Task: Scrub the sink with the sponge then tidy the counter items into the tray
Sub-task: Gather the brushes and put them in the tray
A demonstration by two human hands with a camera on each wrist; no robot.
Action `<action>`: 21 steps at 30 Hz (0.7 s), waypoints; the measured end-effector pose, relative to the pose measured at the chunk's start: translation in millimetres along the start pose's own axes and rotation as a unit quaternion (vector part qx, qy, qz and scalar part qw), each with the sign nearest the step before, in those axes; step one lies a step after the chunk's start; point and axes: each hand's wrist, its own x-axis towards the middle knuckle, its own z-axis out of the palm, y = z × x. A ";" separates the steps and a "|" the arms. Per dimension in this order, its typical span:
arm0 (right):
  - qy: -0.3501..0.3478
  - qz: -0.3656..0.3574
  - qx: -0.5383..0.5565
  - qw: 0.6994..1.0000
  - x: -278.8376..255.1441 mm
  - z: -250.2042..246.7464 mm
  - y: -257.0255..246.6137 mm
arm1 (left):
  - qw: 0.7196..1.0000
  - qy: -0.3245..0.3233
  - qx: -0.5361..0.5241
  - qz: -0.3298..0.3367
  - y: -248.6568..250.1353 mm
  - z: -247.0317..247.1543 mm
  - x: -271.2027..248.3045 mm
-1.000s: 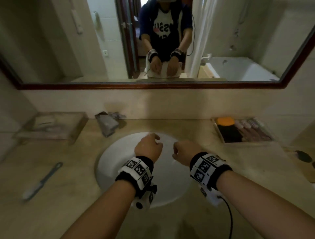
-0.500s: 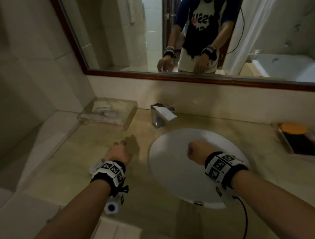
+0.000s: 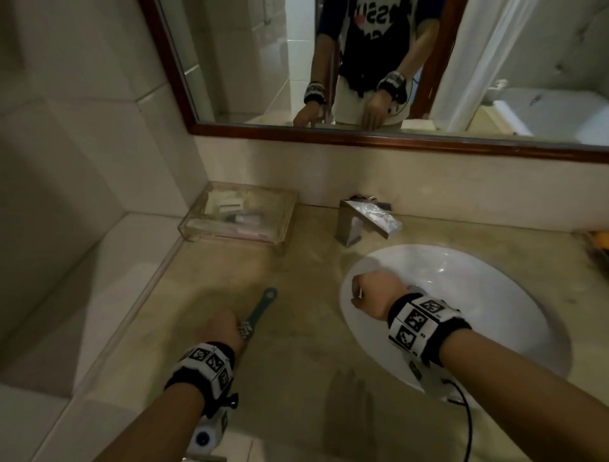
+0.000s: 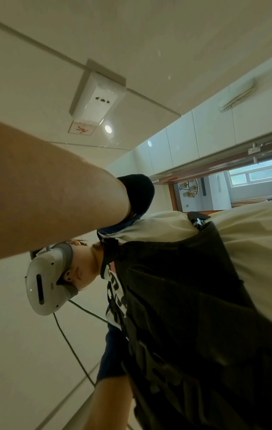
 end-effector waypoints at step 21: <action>0.046 -0.129 -0.134 0.982 -0.1 4.0 1.5 | 0.914 -0.154 -0.283 0.245 98.9 -30.5 -2.2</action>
